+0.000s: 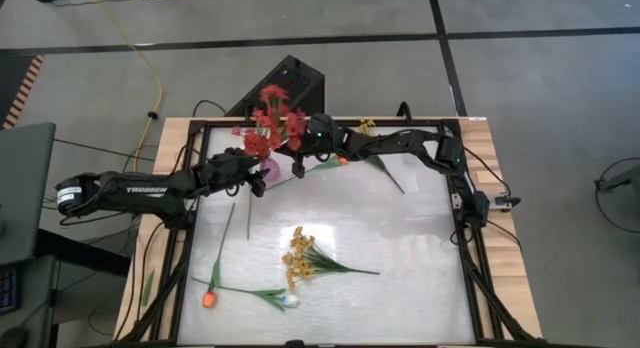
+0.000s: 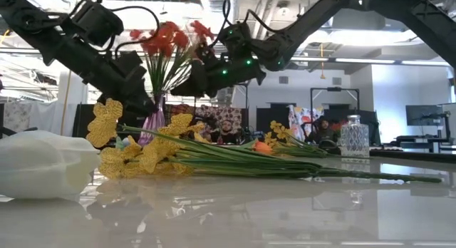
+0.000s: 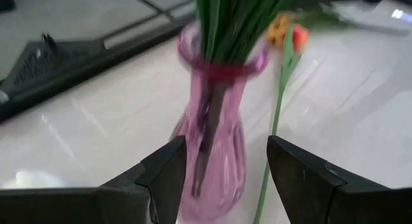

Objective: Sort flowers into vase by color
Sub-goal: Put the red flowers into the pink vase, then put the top orange tulip into the pink vase

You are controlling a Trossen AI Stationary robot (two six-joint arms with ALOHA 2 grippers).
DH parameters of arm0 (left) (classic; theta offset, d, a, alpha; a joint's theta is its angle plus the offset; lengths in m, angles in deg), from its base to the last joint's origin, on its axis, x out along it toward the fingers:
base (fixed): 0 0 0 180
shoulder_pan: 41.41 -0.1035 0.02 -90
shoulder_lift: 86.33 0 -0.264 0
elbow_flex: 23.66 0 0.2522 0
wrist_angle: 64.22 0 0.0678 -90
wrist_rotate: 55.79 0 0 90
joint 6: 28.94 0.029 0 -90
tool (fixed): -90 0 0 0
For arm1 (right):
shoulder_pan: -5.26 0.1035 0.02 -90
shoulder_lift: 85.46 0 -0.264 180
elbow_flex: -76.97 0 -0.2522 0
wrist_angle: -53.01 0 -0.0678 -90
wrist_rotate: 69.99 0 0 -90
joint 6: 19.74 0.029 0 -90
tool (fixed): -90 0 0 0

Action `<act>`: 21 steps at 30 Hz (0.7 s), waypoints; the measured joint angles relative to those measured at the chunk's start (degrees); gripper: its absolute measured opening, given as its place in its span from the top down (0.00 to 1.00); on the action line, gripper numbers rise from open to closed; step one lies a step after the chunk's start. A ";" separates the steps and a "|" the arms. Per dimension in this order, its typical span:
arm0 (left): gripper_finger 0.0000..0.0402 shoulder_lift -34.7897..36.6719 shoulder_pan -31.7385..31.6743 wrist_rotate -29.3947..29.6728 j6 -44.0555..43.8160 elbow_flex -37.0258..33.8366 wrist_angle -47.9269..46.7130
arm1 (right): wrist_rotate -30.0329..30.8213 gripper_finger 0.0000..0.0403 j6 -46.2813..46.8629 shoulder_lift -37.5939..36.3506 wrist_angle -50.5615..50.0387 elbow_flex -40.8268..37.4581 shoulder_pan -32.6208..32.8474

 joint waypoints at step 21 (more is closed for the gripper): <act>0.49 0.36 0.02 -1.92 5.03 0.00 -1.92 | -6.09 0.45 -9.37 -1.52 -34.04 12.04 -3.85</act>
